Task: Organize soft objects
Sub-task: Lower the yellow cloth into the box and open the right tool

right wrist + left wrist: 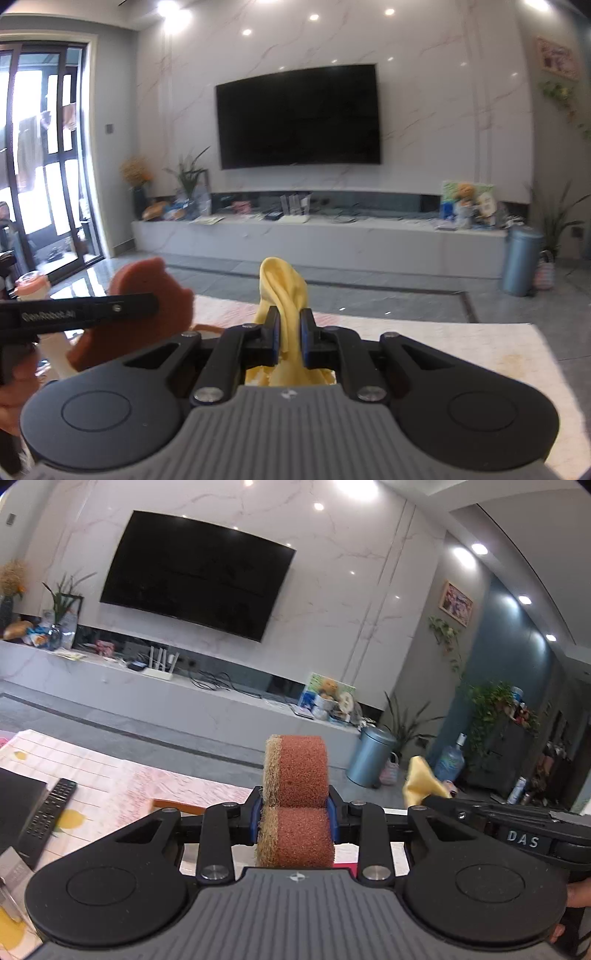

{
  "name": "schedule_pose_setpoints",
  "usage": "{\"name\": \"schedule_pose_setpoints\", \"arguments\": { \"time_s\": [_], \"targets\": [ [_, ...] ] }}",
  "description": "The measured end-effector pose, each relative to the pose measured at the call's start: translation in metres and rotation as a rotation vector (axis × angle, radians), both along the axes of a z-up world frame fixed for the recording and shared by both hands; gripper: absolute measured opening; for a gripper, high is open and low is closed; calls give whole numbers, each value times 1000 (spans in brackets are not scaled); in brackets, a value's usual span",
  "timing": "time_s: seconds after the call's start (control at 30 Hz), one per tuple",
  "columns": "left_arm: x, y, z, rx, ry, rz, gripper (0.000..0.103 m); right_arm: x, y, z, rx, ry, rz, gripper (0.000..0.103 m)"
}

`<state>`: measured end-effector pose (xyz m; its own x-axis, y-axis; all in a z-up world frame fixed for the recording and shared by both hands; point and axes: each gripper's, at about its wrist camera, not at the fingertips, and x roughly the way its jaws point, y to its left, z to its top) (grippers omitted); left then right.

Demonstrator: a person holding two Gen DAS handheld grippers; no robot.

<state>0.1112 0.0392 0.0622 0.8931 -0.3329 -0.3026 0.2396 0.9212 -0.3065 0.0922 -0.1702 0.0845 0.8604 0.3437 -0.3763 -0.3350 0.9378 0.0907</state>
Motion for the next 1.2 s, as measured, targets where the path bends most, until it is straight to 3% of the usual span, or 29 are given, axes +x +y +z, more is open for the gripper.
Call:
{"name": "schedule_pose_setpoints", "arguments": {
  "time_s": [0.1, 0.27, 0.43, 0.6, 0.73, 0.9, 1.03, 1.1, 1.13, 1.2],
  "targets": [
    [10, 8, -17, 20, -23, 1, 37, 25, 35, -19, -49, 61, 28, 9],
    [34, 17, -37, 37, 25, 43, 37, 76, 82, -66, -133, 208, 59, 9],
    [46, 31, -58, -26, 109, 65, 37, 126, 107, -110, -286, 334, 19, 9],
    [49, 31, -72, 47, 159, 72, 37, 169, 121, -149, -379, 463, 6, 9],
    [57, 28, -80, 72, 259, 96, 36, 181, 137, -178, -488, 509, -2, 9],
    [64, 33, -87, 49, 311, 104, 36, 183, 133, -195, -450, 578, 3, 9],
    [62, 40, -89, 50, 337, 131, 36, 185, 141, -206, -553, 584, -27, 9],
    [61, 42, -89, 41, 347, 147, 36, 179, 142, -205, -586, 543, -51, 9],
    [60, 43, -90, 39, 354, 152, 36, 176, 142, -203, -586, 536, -55, 10],
    [61, 45, -91, 29, 360, 153, 36, 165, 138, -195, -527, 519, -38, 24]
  ]
}}
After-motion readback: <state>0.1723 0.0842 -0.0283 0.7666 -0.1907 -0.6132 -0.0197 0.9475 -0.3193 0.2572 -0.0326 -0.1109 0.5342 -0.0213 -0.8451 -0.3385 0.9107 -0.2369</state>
